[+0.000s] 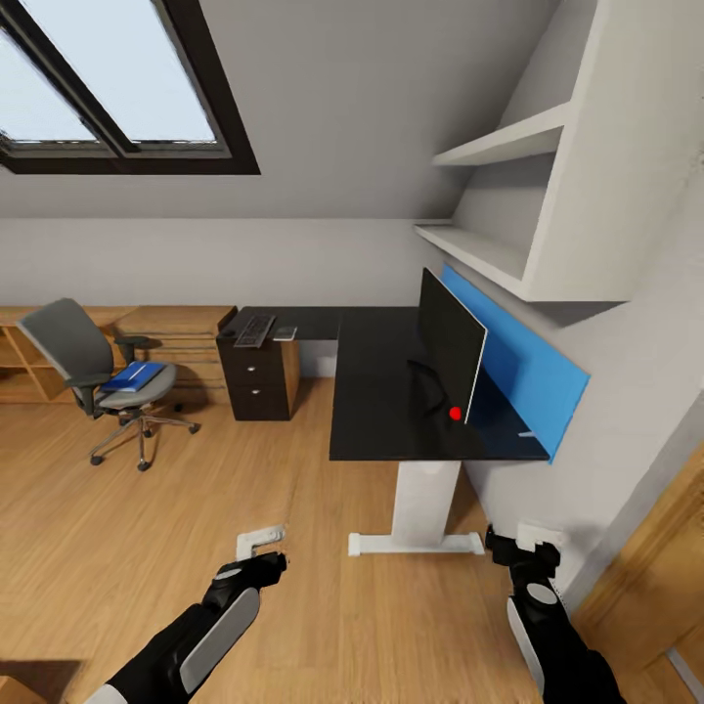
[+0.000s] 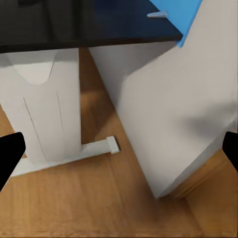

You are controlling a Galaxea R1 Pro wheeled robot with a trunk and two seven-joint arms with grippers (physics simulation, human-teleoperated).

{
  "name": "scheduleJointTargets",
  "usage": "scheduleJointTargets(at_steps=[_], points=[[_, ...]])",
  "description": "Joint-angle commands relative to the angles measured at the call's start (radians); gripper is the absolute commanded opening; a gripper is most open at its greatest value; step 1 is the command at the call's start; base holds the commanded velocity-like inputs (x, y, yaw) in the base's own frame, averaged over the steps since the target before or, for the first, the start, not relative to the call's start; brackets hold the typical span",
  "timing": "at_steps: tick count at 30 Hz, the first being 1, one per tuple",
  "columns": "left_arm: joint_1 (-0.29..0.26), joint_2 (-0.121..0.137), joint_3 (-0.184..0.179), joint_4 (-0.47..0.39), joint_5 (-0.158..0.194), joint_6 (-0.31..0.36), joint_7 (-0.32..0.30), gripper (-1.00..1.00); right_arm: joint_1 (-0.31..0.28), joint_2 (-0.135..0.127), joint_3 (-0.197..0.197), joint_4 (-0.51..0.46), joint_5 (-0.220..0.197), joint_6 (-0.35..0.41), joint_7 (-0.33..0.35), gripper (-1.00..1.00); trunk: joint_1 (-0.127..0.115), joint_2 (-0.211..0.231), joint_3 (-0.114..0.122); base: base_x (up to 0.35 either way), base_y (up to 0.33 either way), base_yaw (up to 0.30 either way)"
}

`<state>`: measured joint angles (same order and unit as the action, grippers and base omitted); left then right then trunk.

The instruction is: In the bedroom, organize the workspace by keeping the computer under the desk, ensuring the monitor is on the desk, placing the keyboard on the desk next to the monitor, placing the mouse on the desk next to the keyboard, moving the folder from the swivel chair onto the desk next to the mouse, stacking the notebook on top of the folder with the pen on top of the notebook, and positioning the swivel chair next to the desk.

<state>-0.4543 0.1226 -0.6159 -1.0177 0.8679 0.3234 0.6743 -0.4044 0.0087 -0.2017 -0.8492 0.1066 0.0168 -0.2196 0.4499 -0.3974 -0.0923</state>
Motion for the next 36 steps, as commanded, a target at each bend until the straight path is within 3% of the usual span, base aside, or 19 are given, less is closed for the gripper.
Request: scheduleJointTargets(at_steps=[1, 3, 5, 6, 8, 10, 14, 15, 19, 21, 23, 24, 29, 32, 36], points=[[-0.001, 0.001, -0.007, 0.031, 0.005, 0.001, 0.007, 1.00, -0.001, 0.001, -0.002, 0.013, 0.010, 0.000, -0.001, 1.00, 0.000, -0.003, -0.002, -0.291, 0.157, 0.000], [0.000, -0.002, -0.026, 0.180, 0.003, -0.011, 0.004, 1.00, -0.001, 0.002, -0.001, 0.048, 0.010, -0.004, -0.001, 1.00, 0.000, -0.003, -0.002, -0.255, 0.212, 0.000], [0.000, -0.005, -0.042, 0.294, 0.004, -0.059, 0.002, 1.00, -0.001, 0.004, -0.002, 0.073, 0.009, -0.005, -0.001, 1.00, 0.000, -0.003, -0.002, -0.206, 0.261, 0.000], [0.001, -0.009, -0.052, 0.363, 0.005, -0.113, -0.002, 1.00, -0.001, 0.008, -0.002, 0.103, 0.009, -0.007, -0.001, 1.00, 0.000, -0.003, -0.002, -0.168, 0.283, 0.000], [0.007, -0.033, -0.074, 0.494, 0.007, -0.248, -0.031, 1.00, -0.001, 0.013, -0.003, 0.187, 0.009, -0.024, 0.000, 1.00, 0.000, -0.003, -0.002, -0.101, 0.301, 0.000], [0.018, -0.059, -0.088, 0.591, 0.007, -0.337, -0.068, 1.00, 0.000, 0.016, -0.003, 0.247, 0.008, -0.052, 0.000, 1.00, 0.000, -0.003, -0.002, -0.052, 0.311, 0.000], [0.029, -0.111, -0.099, 0.771, 0.006, -0.452, -0.170, 1.00, 0.002, 0.032, -0.004, 0.378, 0.009, -0.121, -0.004, 1.00, 0.000, -0.003, -0.002, -0.019, 0.319, 0.000], [0.031, -0.127, -0.101, 0.819, 0.006, -0.479, -0.212, 1.00, 0.002, 0.039, -0.003, 0.484, 0.012, -0.205, -0.005, 1.00, 0.000, -0.003, -0.002, -0.004, 0.323, 0.038], [0.050, -0.155, -0.102, 0.870, 0.005, -0.536, -0.269, 1.00, 0.002, 0.046, 0.000, 0.691, 0.016, -0.385, -0.005, 1.00, 0.000, -0.003, -0.005, -0.002, 0.328, 0.133], [0.059, -0.159, -0.102, 0.889, 0.004, -0.574, -0.319, 1.00, 0.001, 0.048, 0.000, 0.739, 0.017, -0.423, -0.004, 1.00, 0.000, -0.003, -0.007, -0.001, 0.331, 0.182], [0.063, -0.161, -0.102, 0.901, 0.004, -0.590, -0.350, 1.00, 0.002, 0.048, 0.001, 0.757, 0.018, -0.437, -0.004, 1.00, 0.000, -0.003, -0.008, 0.000, 0.332, 0.161], [0.067, -0.163, -0.102, 0.917, 0.004, -0.608, -0.394, 1.00, 0.001, 0.048, 0.001, 0.779, 0.019, -0.454, -0.002, 1.00, 0.000, -0.003, -0.009, 0.040, 0.332, 0.049], [0.069, -0.164, -0.102, 0.923, 0.003, -0.615, -0.412, 1.00, 0.001, 0.048, 0.001, 0.788, 0.025, -0.461, 0.002, 1.00, 0.000, -0.003, -0.009, 0.074, 0.332, 0.023], [0.069, -0.168, -0.103, 0.924, 0.003, -0.616, -0.415, 1.00, 0.002, 0.048, 0.001, 0.791, 0.049, -0.462, 0.003, 1.00, 0.000, -0.003, -0.009, 0.110, 0.332, 0.005], [0.069, -0.176, -0.103, 0.927, 0.003, -0.616, -0.418, 1.00, 0.002, 0.049, 0.001, 0.816, 0.116, -0.463, 0.002, 1.00, 0.000, -0.003, -0.009, 0.127, 0.331, 0.002]])
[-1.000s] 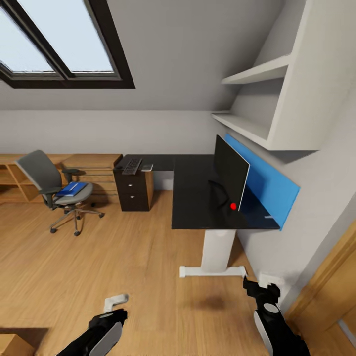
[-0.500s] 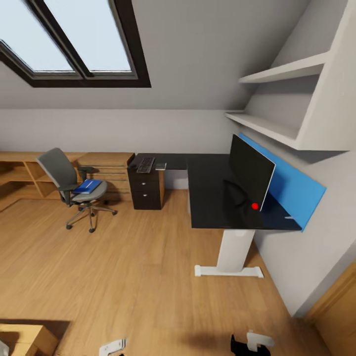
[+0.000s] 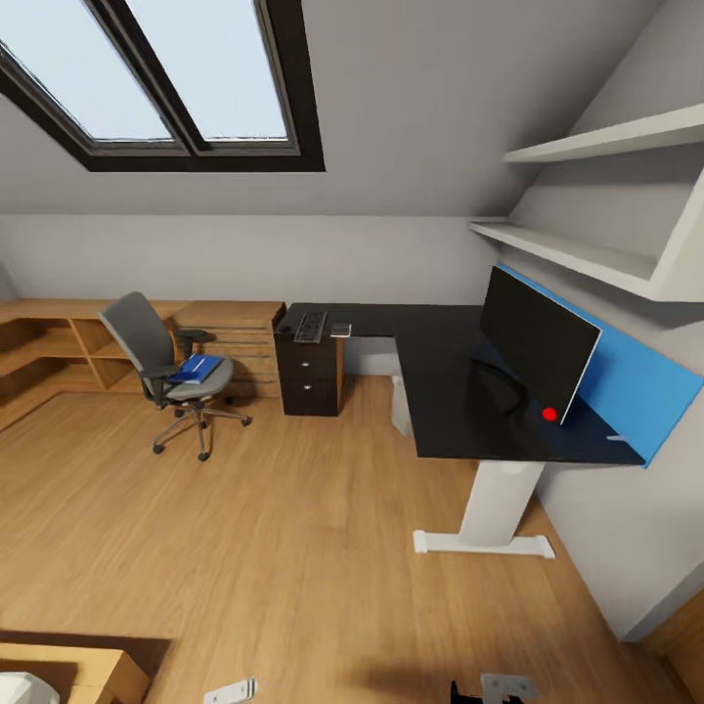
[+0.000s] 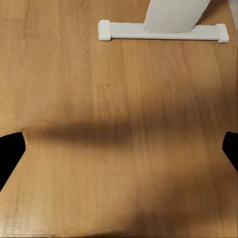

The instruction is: In the bedroom, organize the workspace by keeping the computer under the desk, ensuring the monitor is on the desk, placing the keyboard on the desk next to the monitor, placing the mouse on the desk next to the keyboard, moving the folder from the swivel chair onto the desk next to the mouse, stacking the notebook on top of the folder with the pen on top of the notebook, and positioning the swivel chair next to the desk.

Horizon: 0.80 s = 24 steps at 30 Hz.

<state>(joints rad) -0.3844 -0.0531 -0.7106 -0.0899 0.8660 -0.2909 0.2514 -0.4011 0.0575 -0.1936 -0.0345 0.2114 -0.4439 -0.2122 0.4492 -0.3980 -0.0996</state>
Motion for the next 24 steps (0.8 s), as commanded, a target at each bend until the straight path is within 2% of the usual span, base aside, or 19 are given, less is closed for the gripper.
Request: scheduleJointTargets(at_steps=[1, 4, 9, 16, 17, 20, 24], points=[[-0.001, -0.001, -0.008, 0.000, 0.005, -0.001, 0.005, 1.00, -0.001, 0.001, -0.007, 0.010, 0.034, -0.007, -0.006, 1.00, 0.001, -0.002, -0.002, 0.173, 0.313, 0.000], [-0.001, -0.003, -0.008, 0.001, 0.005, -0.001, 0.006, 1.00, -0.001, 0.001, -0.007, 0.018, 0.057, -0.035, -0.006, 1.00, 0.001, -0.002, -0.002, 0.217, 0.283, 0.000], [-0.001, -0.004, -0.009, 0.002, 0.005, -0.001, 0.005, 1.00, -0.001, 0.001, -0.007, 0.020, 0.064, -0.056, -0.005, 1.00, 0.001, -0.002, -0.002, 0.282, 0.194, 0.000], [-0.001, -0.016, -0.008, 0.013, 0.005, 0.000, 0.005, 1.00, 0.001, 0.005, -0.008, 0.024, 0.111, -0.095, -0.005, 1.00, 0.001, -0.002, -0.002, 0.327, 0.029, 0.000], [0.005, -0.022, -0.014, 0.019, 0.007, 0.006, 0.001, 1.00, 0.006, 0.000, -0.011, 0.030, 0.117, -0.089, -0.009, 1.00, 0.001, -0.002, -0.002, 0.000, 0.000, 0.000], [0.011, -0.038, -0.012, 0.036, 0.009, 0.023, 0.005, 1.00, 0.024, 0.003, -0.011, 0.047, 0.124, -0.072, -0.006, 1.00, 0.001, -0.002, -0.002, 0.000, 0.000, 0.000], [0.012, -0.035, -0.010, 0.058, 0.009, 0.017, 0.007, 1.00, 0.046, 0.009, -0.010, 0.051, 0.122, -0.076, -0.007, 1.00, 0.001, -0.002, -0.002, 0.000, 0.000, 0.000]])
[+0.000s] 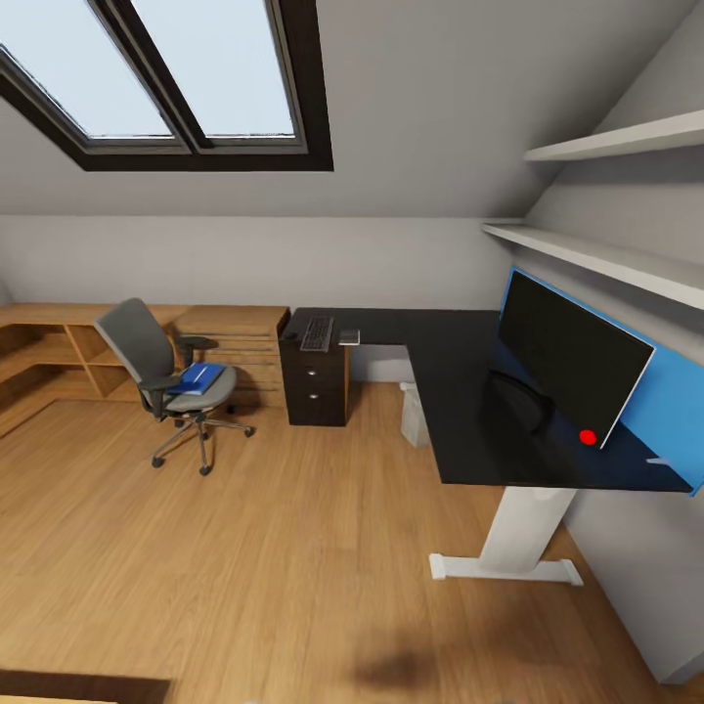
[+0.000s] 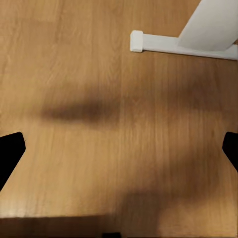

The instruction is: In the bedroom, organize the workspace by keeping the computer under the desk, ensuring the monitor is on the desk, placing the keyboard on the desk next to the monitor, placing the mouse on the desk next to the keyboard, moving the folder from the swivel chair onto the desk next to the mouse, stacking the notebook on top of the folder with the pen on top of the notebook, and positioning the swivel chair next to the desk.

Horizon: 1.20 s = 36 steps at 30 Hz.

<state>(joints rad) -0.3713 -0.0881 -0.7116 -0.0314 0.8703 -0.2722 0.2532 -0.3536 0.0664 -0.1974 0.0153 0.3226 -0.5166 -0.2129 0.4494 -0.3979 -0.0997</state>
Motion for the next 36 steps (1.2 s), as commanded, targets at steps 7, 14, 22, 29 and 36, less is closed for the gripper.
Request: scheduleJointTargets(at_steps=[7, 14, 22, 29, 36], points=[[0.001, 0.012, -0.008, 0.010, 0.006, -0.007, 0.005, 1.00, 0.039, -0.014, -0.006, 0.003, 0.006, -0.003, -0.004, 1.00, 0.001, -0.002, -0.002, 0.000, 0.000, 0.000], [0.002, 0.013, -0.008, 0.010, 0.006, -0.008, 0.005, 1.00, 0.042, -0.013, -0.006, 0.003, 0.006, -0.008, -0.003, 1.00, 0.001, -0.002, -0.002, 0.000, 0.000, 0.000], [0.002, 0.012, -0.009, 0.010, 0.006, -0.002, 0.003, 1.00, 0.042, -0.013, -0.006, 0.003, 0.006, -0.009, -0.005, 1.00, 0.001, -0.002, -0.002, 0.000, 0.000, 0.000], [0.002, 0.011, -0.009, 0.010, 0.006, 0.019, 0.003, 1.00, 0.042, -0.012, -0.006, 0.003, 0.006, -0.008, -0.006, 1.00, 0.001, -0.002, -0.002, 0.000, 0.000, 0.000], [0.003, 0.019, -0.007, 0.010, 0.006, 0.033, 0.003, 1.00, 0.042, -0.010, -0.005, 0.003, 0.006, -0.007, -0.006, 1.00, 0.001, -0.002, -0.002, 0.000, 0.000, 0.000]])
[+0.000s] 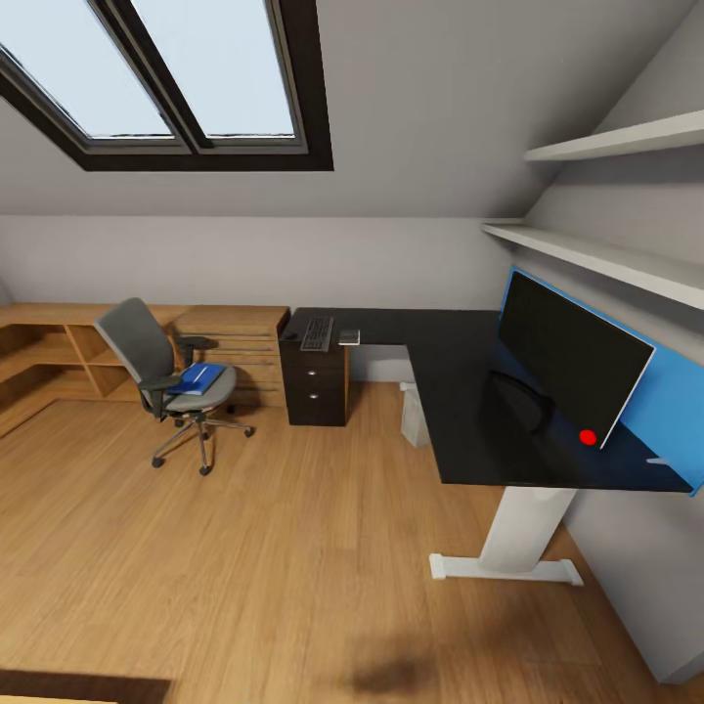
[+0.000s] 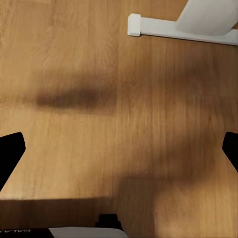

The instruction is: In the bedroom, organize the workspace by keeping the computer under the desk, ensuring the monitor is on the desk, placing the keyboard on the desk next to the monitor, placing the mouse on the desk next to the keyboard, moving the folder from the swivel chair onto the desk next to the mouse, stacking the notebook on top of the folder with the pen on top of the notebook, and positioning the swivel chair next to the desk.

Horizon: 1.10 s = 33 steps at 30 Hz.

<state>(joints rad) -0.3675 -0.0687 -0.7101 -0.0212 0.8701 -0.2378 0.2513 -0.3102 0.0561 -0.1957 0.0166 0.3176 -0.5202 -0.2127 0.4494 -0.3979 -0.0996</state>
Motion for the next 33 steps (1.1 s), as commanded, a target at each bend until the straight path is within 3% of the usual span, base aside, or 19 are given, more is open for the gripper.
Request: scheduleJointTargets(at_steps=[1, 8, 19, 33], points=[[0.001, 0.003, -0.009, 0.000, 0.006, -0.001, 0.005, 1.00, -0.001, 0.000, -0.007, 0.002, 0.011, -0.003, -0.006, 1.00, 0.001, -0.002, -0.002, 0.000, 0.000, 0.000], [0.024, 0.014, -0.010, 0.000, 0.006, -0.001, 0.002, 1.00, -0.001, 0.002, -0.007, 0.002, 0.011, -0.003, -0.005, 1.00, 0.001, -0.002, -0.002, 0.071, 0.061, 0.000], [0.027, 0.015, -0.010, 0.000, 0.006, -0.006, 0.003, 1.00, -0.001, 0.000, -0.007, 0.002, 0.009, -0.008, -0.004, 1.00, 0.001, -0.002, -0.002, 0.215, 0.236, -0.013], [0.027, 0.015, -0.009, 0.000, 0.006, -0.010, 0.003, 1.00, -0.001, 0.002, -0.007, 0.003, 0.009, -0.009, -0.004, 1.00, 0.001, -0.002, -0.002, 0.056, 0.104, -0.238]])
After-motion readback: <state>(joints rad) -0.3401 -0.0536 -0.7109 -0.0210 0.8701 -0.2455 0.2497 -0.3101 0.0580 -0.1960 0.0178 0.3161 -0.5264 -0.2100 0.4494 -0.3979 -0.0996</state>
